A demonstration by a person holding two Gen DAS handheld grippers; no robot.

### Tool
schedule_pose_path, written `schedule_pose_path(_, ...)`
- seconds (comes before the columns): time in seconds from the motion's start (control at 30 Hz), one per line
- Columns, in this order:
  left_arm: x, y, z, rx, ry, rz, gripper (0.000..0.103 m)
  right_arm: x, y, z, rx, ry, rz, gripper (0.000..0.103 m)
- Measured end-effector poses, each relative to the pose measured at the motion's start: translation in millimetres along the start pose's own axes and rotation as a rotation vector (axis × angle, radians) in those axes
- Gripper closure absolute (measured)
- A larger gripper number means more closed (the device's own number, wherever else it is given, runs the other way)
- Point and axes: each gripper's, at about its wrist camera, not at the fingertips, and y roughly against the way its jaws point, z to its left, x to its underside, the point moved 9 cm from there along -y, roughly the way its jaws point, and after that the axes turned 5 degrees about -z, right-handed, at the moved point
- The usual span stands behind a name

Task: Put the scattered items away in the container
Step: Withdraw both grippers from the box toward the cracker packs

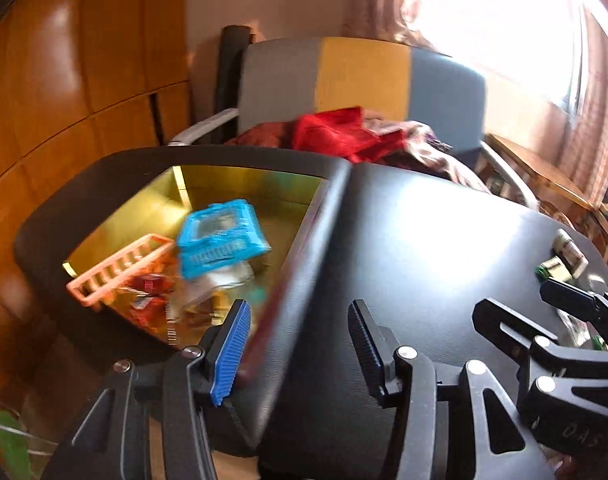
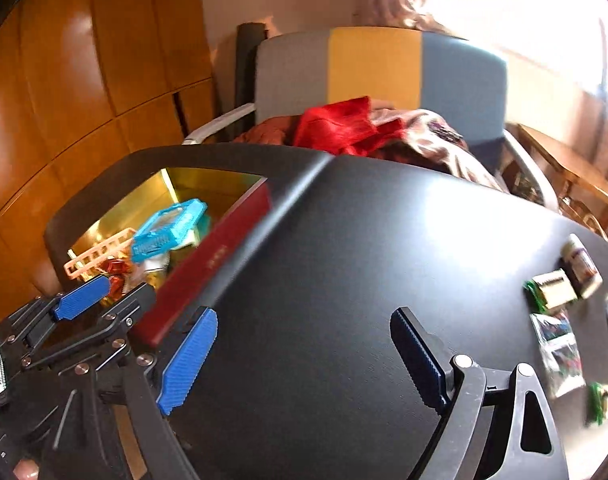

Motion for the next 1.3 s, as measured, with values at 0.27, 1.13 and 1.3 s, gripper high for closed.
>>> schedule_pose_path(0.27, 9, -2, -73, 0.129, -0.108, 0.024, 0.051, 26, 20, -76, 0.136, -0.099, 0.004, 0.014)
schedule_pose_path(1.13, 66, -7, -226, 0.428, -0.369, 0.149, 0.051, 171, 127, -451, 0.639, -0.819, 0.023, 0.013)
schedule_pose_path(1.3, 49, -16, -252, 0.483, -0.345, 0.157, 0.051, 147, 83, -432, 0.449, -0.74, 0.076, 0.013)
